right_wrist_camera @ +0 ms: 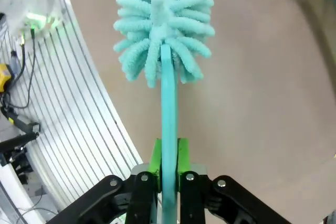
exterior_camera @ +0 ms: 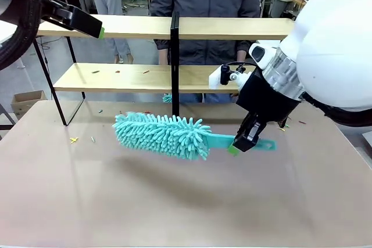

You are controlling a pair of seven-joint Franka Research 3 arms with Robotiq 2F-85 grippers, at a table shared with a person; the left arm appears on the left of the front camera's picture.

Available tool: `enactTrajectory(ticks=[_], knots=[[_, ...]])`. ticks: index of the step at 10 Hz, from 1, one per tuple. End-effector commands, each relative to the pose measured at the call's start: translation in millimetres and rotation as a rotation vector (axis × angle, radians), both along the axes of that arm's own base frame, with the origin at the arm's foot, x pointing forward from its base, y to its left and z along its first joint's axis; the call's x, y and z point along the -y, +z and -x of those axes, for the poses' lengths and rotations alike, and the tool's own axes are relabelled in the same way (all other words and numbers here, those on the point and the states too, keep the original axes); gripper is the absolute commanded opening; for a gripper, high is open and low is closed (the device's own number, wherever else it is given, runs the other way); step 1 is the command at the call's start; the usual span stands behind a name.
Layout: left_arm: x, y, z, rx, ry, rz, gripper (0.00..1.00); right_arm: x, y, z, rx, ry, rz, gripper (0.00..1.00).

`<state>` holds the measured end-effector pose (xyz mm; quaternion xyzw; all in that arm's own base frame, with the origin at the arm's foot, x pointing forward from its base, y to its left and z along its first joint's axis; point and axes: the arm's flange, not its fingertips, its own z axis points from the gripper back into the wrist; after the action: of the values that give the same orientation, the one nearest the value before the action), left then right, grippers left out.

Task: Clean the shelves.
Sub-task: Clean another randomly selected level of the Shelf with the Duster.

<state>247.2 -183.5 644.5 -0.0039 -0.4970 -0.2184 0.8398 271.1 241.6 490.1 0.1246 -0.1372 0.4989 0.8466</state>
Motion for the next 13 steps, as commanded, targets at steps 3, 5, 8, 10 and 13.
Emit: enactTrajectory(ticks=[3, 5, 8, 10, 13], knots=[[-0.9, 0.2, 0.5, 0.003, 0.003, 0.000, 1.00, -58.9, 6.7, -23.6, 0.173, -0.241, -0.240, 0.12], [-0.9, 0.2, 0.5, 0.003, 0.003, 0.000, 1.00, -76.4, 2.6, -35.1, 0.188, -0.350, -0.244, 0.12], [-0.9, 0.2, 0.5, 0.003, 0.003, 0.000, 1.00, -120.1, 2.2, -60.8, 0.137, -0.488, -0.214, 0.12], [-0.9, 0.2, 0.5, 0.003, 0.003, 0.000, 1.00, -149.1, -0.3, -76.2, 0.131, -0.574, -0.192, 0.12], [-0.9, 0.2, 0.5, 0.003, 0.003, 0.000, 1.00, -173.8, 8.2, -92.9, 0.239, -0.741, -0.175, 0.12]])
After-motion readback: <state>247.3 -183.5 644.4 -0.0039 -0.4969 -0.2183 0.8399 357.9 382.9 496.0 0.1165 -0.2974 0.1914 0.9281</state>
